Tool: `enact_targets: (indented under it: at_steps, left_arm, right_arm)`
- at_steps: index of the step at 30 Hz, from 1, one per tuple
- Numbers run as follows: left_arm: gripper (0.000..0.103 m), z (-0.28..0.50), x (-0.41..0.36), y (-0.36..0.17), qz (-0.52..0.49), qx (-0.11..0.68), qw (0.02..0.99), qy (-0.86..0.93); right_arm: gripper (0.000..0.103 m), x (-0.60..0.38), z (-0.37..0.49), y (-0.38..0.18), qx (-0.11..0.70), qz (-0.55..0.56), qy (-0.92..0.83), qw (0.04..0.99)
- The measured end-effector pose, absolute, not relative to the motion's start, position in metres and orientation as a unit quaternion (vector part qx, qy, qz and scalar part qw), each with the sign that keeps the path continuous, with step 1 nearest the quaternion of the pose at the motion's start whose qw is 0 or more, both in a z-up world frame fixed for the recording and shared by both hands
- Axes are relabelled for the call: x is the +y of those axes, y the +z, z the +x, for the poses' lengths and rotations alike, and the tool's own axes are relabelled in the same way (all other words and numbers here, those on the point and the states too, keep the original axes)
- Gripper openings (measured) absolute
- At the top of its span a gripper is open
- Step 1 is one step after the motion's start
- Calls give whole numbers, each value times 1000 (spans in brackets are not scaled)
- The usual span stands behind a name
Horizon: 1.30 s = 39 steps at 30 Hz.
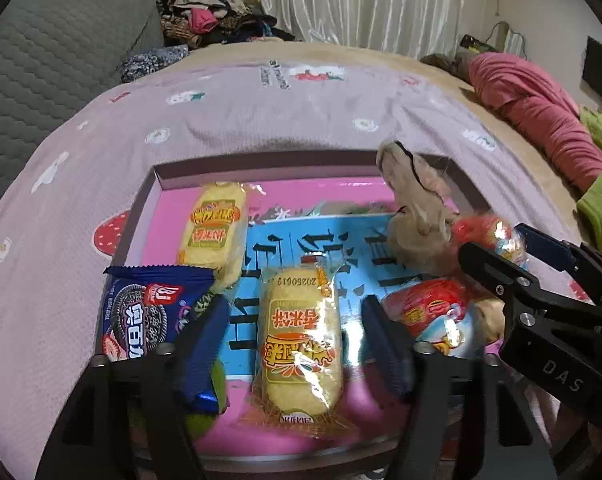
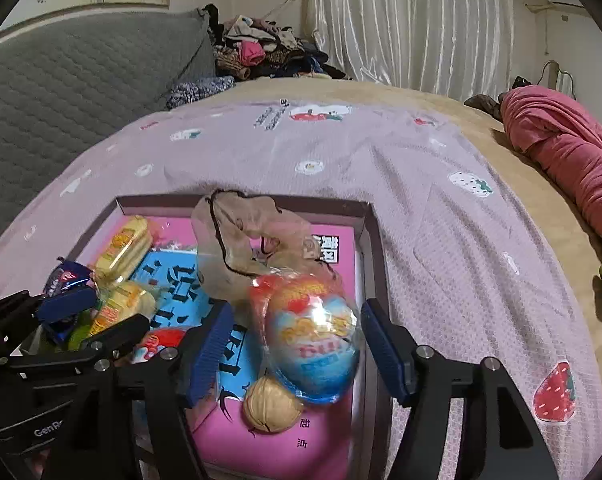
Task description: Organize objects
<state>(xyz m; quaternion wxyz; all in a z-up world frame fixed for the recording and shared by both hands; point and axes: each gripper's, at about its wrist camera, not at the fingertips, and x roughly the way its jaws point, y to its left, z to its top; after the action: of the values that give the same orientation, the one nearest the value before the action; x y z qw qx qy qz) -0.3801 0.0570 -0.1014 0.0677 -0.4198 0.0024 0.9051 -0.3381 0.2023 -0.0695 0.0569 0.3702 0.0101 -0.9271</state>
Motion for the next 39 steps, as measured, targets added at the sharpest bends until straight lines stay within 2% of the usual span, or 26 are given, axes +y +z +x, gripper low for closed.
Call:
enact_targets:
  at_steps: [12,14,26,39]
  left_arm:
    - [78,-370,48,-80,-394,-11,59,917]
    - [80,-368,47,-76,-390,-8,54,919]
    - [81,-346,37,-46,-363,-26,44,931]
    - [86,-301,23,-9,-343,-27,29,939]
  right_arm:
    - [77,205,-328,-52,2,340,-939,53]
    - [83,205,-325,-47,0,332,-942,53]
    - [101,201,-298,-14,-8,297,-953,58]
    - [102,189,-251,29,18,287,-956,53]
